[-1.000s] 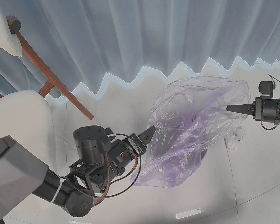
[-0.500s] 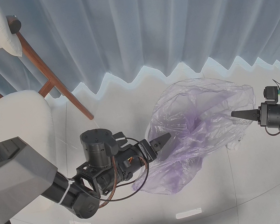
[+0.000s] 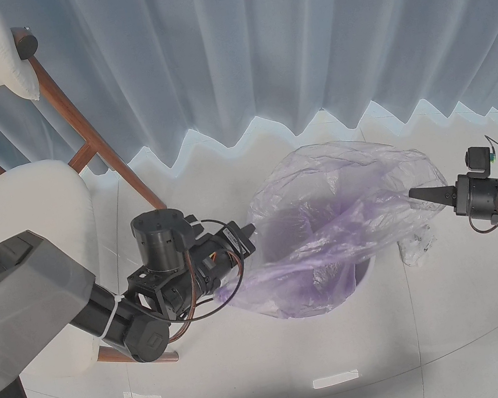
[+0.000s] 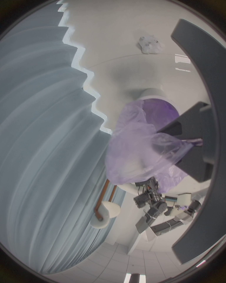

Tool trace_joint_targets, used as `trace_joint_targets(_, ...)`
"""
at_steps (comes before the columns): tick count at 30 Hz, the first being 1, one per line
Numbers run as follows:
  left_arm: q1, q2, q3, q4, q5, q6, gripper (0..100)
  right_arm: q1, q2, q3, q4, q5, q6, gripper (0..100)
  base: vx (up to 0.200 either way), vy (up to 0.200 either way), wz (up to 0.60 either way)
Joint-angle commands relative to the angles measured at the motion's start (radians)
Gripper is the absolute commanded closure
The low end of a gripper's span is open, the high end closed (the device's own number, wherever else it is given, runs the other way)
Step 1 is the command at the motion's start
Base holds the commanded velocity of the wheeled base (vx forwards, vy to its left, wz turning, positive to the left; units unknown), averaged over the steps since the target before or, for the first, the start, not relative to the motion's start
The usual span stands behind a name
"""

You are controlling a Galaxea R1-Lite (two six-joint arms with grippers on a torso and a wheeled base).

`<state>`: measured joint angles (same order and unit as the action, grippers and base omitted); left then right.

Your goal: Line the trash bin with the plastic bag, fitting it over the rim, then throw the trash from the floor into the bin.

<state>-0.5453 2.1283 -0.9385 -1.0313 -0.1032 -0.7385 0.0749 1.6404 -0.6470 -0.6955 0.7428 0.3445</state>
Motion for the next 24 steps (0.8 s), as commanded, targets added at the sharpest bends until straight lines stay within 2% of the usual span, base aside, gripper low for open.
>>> trace_joint_targets(1, -0.012, -0.056, -0.077, 0.051, 0.077, -0.002, 100, 0.019, 0.101, -0.115, 0.013, -0.065, 0.021, 100, 0.0, 0.0, 0.0)
trace_joint_targets(3, -0.041, -0.05, -0.12, 0.062, 0.126, 0.008, 100, 0.034, 0.133, -0.166, 0.028, -0.089, 0.044, 100, 0.0, 0.0, 0.0)
trace_joint_targets(5, -0.047, -0.045, -0.148, 0.108, 0.175, 0.037, 100, 0.069, 0.173, -0.198, 0.06, -0.149, 0.056, 100, 0.0, 0.0, 0.0)
trace_joint_targets(9, -0.065, -0.021, -0.172, 0.181, 0.231, 0.131, 100, 0.098, 0.292, -0.244, 0.039, -0.256, 0.002, 100, 0.0, 0.0, 0.0)
trace_joint_targets(13, -0.097, 0.041, -0.223, 0.172, 0.246, 0.172, 100, 0.111, 0.357, -0.303, 0.025, -0.266, -0.007, 100, 0.0, 0.0, 0.0)
trace_joint_targets(15, -0.09, 0.15, -0.344, 0.175, 0.287, 0.226, 100, 0.114, 0.427, -0.385, 0.027, -0.281, -0.005, 100, 0.0, 0.0, 0.0)
trace_joint_targets(17, -0.088, 0.206, -0.439, 0.189, 0.315, 0.231, 100, 0.114, 0.476, -0.468, 0.037, -0.292, -0.005, 100, 0.0, 0.0, 0.0)
trace_joint_targets(21, -0.076, 0.211, -0.468, 0.208, 0.319, 0.232, 100, 0.109, 0.509, -0.597, 0.1, -0.292, -0.004, 100, 0.0, 0.0, 0.0)
trace_joint_targets(24, -0.033, 0.193, -0.454, 0.211, 0.349, 0.234, 100, 0.091, 0.492, -0.646, 0.206, -0.289, -0.001, 100, 0.0, 0.0, 0.0)
